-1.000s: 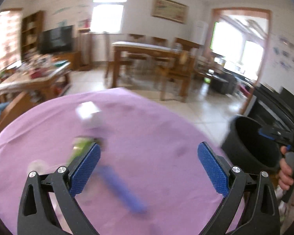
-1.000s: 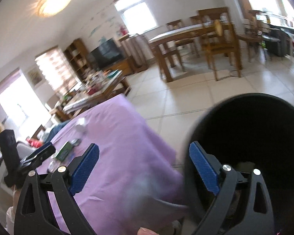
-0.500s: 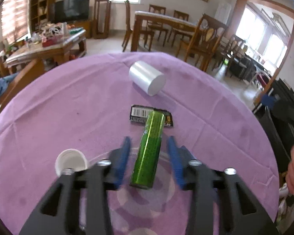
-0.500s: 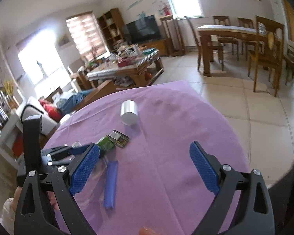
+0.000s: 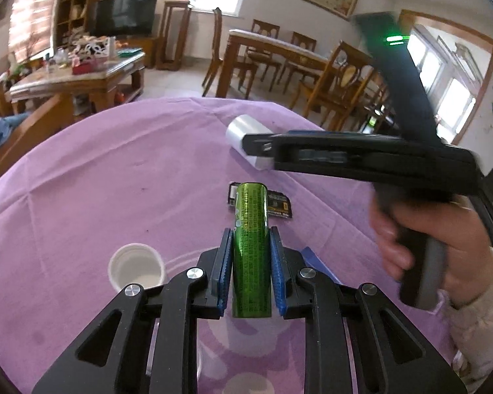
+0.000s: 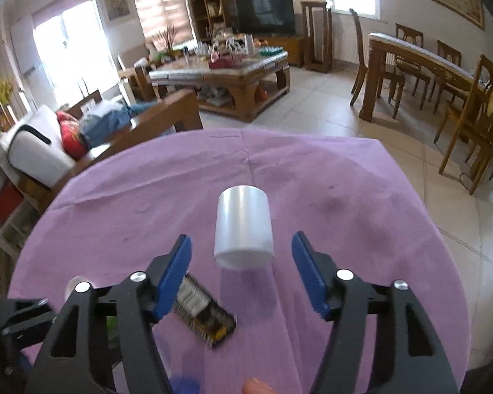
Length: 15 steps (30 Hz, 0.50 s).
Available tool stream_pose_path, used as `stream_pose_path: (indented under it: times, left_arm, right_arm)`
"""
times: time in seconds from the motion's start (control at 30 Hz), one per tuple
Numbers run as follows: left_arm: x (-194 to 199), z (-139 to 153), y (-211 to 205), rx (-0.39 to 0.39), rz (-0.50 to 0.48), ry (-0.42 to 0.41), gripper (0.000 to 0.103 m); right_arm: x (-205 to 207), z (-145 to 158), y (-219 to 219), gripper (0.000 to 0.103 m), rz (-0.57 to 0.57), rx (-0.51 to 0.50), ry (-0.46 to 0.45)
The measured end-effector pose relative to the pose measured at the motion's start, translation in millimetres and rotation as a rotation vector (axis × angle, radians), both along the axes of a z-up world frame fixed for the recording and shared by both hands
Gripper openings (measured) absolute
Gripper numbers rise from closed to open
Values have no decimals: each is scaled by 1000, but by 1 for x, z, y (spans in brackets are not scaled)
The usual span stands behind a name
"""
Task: Collect trash
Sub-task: 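Grasp the white cup with the right tool while the left tool holds the green can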
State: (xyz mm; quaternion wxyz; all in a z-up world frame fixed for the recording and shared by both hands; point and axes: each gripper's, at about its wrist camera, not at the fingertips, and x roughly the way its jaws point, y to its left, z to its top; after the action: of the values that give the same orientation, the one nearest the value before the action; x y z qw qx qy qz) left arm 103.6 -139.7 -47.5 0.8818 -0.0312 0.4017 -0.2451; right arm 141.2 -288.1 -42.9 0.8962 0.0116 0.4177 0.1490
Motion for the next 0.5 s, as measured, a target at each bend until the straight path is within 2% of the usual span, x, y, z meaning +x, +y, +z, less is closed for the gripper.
stream_pose_path:
  times: [0.03, 0.07, 0.13, 0.3, 0.4, 0.5]
  left_arm:
    - [0, 1, 0, -5, 0, -2, 21]
    - [-1, 1, -1, -6, -1, -2, 21]
    - [-2, 0, 0, -8, -5, -2, 21]
    - [1, 0, 4, -23, -6, -16, 21]
    - [-1, 2, 6, -39, -12, -37, 21]
    - [-2, 9, 11, -112, -17, -66, 22]
  right_arm:
    - [4, -2, 2, 55, 2, -4, 11]
    - [8, -5, 1, 46, 2, -15, 24]
    - [10, -10, 3, 40, -3, -36, 38]
    - [-5, -4, -4, 39, -10, -14, 13]
    - [-23, 10, -16, 39, -23, 35, -20]
    - [-49, 28, -36, 39, -47, 101, -60]
